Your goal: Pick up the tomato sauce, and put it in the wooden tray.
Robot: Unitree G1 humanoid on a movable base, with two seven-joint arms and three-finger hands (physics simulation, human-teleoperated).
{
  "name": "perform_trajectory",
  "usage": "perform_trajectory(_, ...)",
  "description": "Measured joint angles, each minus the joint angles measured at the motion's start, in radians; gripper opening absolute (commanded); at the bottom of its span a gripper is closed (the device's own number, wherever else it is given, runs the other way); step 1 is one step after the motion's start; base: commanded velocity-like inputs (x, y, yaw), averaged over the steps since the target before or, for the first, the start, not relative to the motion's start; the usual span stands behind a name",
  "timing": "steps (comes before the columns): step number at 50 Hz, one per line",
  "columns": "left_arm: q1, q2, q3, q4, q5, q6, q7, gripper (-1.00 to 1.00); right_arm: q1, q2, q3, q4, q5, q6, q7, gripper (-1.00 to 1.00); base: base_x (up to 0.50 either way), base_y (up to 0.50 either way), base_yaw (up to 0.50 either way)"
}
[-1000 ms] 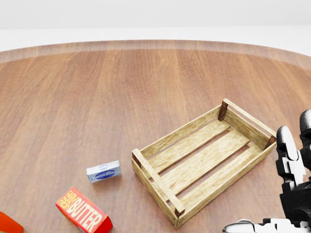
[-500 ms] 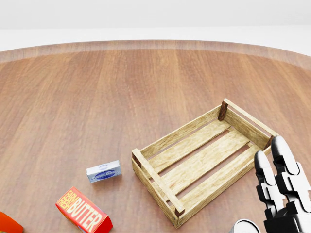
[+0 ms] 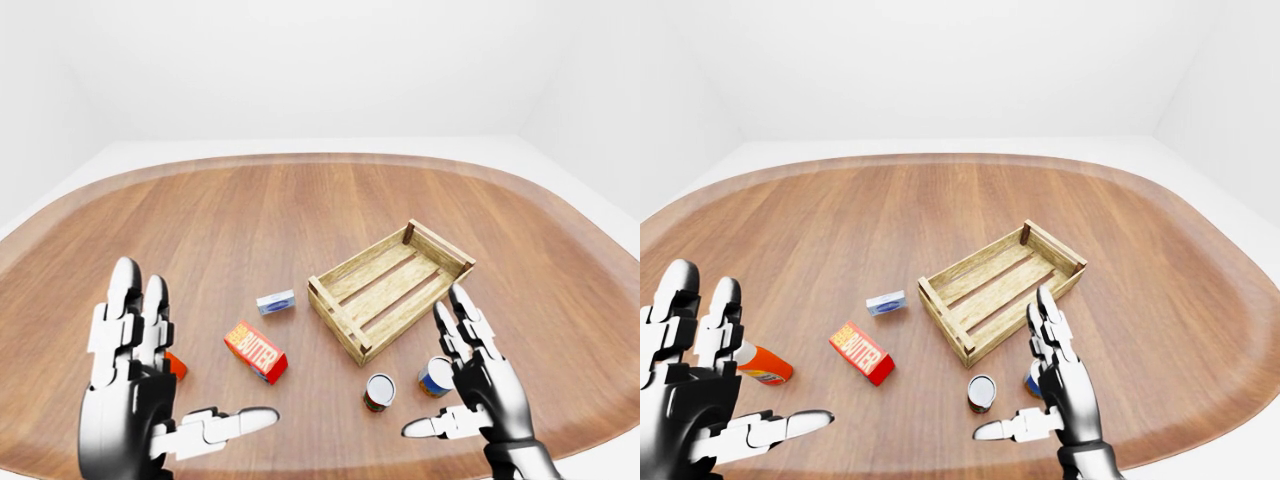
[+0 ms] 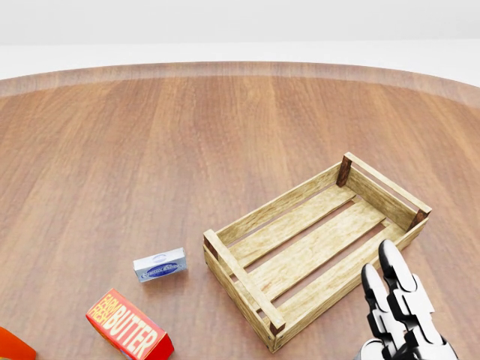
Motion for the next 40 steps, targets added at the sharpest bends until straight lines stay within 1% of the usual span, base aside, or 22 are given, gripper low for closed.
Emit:
perform_trajectory(21, 0.006, -0.002, -0.001, -0.003, 0.0, -0.005, -0.002, 1.0, 0.017, -0.043, 0.051, 0.063, -0.023, 0.0, -0.037, 1.0, 0.0, 0.0, 0.0)
perform_trajectory(40, 0.014, 0.001, -0.006, -0.005, 0.002, -0.012, 0.002, 1.0, 0.018, -0.063, 0.071, 0.105, -0.036, 0.0, -0.056, 1.0, 0.0, 0.0, 0.0)
